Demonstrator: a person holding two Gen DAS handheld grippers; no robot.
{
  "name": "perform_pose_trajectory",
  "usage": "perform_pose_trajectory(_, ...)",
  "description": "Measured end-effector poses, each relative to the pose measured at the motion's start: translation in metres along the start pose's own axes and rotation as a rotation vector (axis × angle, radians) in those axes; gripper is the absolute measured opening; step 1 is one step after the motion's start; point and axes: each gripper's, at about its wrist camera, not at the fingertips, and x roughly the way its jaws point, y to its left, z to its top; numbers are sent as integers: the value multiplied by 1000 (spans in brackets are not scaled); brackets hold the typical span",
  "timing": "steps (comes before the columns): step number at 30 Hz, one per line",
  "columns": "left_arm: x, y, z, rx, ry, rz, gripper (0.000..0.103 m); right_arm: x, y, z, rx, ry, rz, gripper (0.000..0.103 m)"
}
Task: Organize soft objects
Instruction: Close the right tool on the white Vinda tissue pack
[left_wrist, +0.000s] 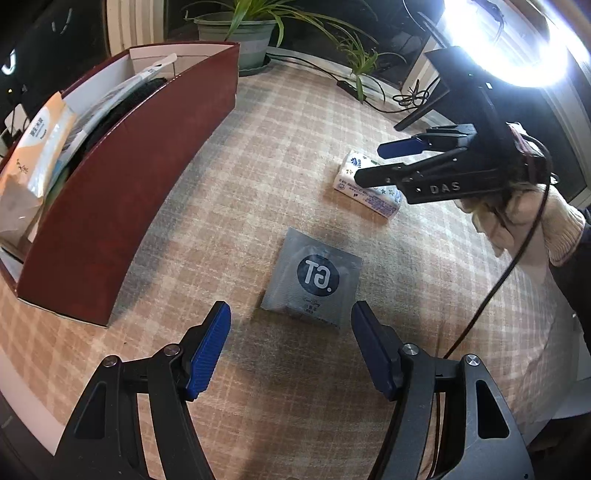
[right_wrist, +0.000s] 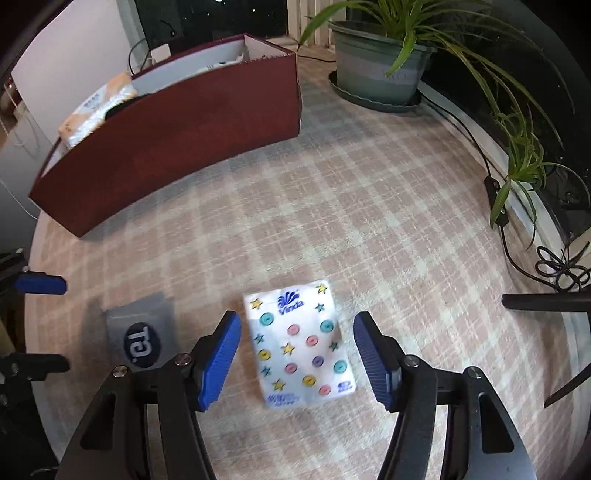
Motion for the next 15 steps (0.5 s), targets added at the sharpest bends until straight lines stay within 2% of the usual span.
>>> perform_pose_trajectory(10,0,1,-1,6,2,3,67,26,8,-1,-81,84,-76,59)
perform_pose_trajectory(12,2,0,-1,20,4,3,68,29,9,-6,-72,101,-103,59)
perform_pose_trajectory(15,7,-4,-1,73,-3,34,73,28,2,-13,4,103,-79,55)
